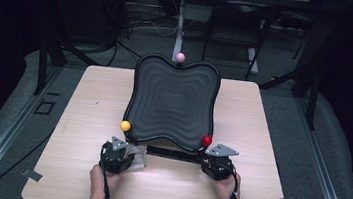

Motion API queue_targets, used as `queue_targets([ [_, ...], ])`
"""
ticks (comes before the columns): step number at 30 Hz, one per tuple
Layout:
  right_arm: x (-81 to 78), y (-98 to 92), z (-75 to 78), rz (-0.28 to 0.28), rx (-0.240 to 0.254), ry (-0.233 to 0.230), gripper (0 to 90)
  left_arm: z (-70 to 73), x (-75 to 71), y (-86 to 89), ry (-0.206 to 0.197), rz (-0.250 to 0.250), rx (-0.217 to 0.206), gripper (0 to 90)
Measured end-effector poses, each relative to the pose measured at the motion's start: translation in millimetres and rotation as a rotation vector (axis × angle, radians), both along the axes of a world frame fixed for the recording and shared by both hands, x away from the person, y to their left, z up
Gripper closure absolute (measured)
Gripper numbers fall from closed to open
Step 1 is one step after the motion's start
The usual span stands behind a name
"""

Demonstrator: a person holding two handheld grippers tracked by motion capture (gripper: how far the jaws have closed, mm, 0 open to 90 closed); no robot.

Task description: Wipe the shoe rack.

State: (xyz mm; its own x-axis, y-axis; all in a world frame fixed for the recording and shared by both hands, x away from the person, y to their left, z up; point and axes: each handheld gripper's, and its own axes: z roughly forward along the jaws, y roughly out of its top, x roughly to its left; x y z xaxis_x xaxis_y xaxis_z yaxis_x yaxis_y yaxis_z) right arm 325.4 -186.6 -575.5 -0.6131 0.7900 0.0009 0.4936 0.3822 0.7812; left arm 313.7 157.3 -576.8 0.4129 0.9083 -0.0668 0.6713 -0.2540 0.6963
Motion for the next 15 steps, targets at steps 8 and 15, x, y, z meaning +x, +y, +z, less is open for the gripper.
queue_targets([
  [8,0.2,-0.2,0.1,0.002,0.0,0.002,73.7,2.9,1.1,12.3,0.044,0.014,-0.043,76.0],
  [15,0.3,0.0,0.1,0.003,0.0,0.002,73.7,15.6,-5.7,12.5,0.042,-0.018,-0.011,76.0],
])
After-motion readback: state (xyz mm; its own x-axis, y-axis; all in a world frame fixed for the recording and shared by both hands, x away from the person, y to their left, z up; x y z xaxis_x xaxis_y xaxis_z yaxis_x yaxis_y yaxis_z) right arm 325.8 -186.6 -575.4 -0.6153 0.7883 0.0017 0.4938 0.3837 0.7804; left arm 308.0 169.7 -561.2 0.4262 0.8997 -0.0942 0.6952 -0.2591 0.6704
